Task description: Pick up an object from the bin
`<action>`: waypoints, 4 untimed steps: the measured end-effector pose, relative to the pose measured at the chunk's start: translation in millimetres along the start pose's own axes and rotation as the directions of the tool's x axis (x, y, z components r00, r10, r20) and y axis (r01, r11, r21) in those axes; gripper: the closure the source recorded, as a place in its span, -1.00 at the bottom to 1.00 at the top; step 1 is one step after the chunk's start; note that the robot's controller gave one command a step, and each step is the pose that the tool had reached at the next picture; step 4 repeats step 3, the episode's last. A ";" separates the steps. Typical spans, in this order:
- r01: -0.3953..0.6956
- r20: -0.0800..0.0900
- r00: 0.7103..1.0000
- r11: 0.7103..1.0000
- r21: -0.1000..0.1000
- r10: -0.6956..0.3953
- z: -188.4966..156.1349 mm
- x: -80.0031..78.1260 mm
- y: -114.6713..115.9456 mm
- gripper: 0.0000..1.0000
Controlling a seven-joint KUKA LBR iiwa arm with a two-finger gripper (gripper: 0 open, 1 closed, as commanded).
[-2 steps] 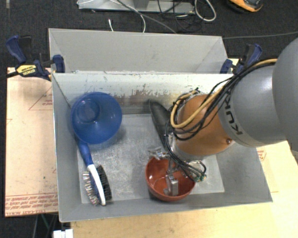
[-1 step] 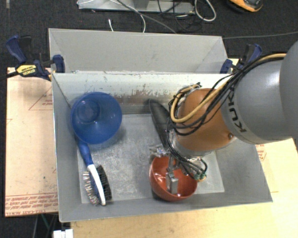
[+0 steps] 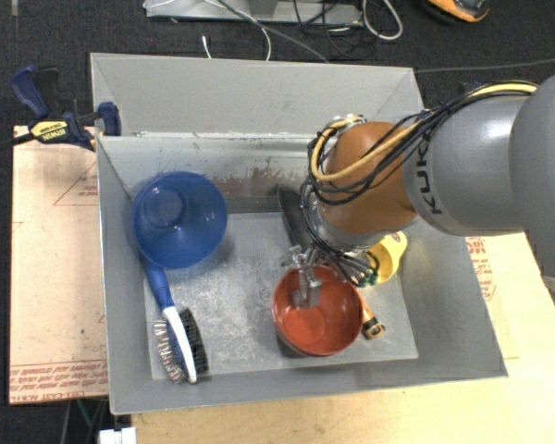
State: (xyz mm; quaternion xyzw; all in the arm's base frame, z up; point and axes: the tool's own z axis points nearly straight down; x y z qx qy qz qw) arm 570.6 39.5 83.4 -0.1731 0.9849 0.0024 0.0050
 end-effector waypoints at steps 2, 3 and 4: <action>-0.024 0.004 1.000 1.000 0.001 0.024 -105.0 5.5 -19.0 1.00; -0.007 -0.005 1.000 1.000 -0.005 0.007 -115.4 -7.9 5.4 1.00; -0.007 -0.005 1.000 1.000 -0.005 0.007 -115.4 -7.9 5.4 1.00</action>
Offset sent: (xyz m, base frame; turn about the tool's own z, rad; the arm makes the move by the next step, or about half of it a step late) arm -0.0002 -0.0203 0.1035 0.0198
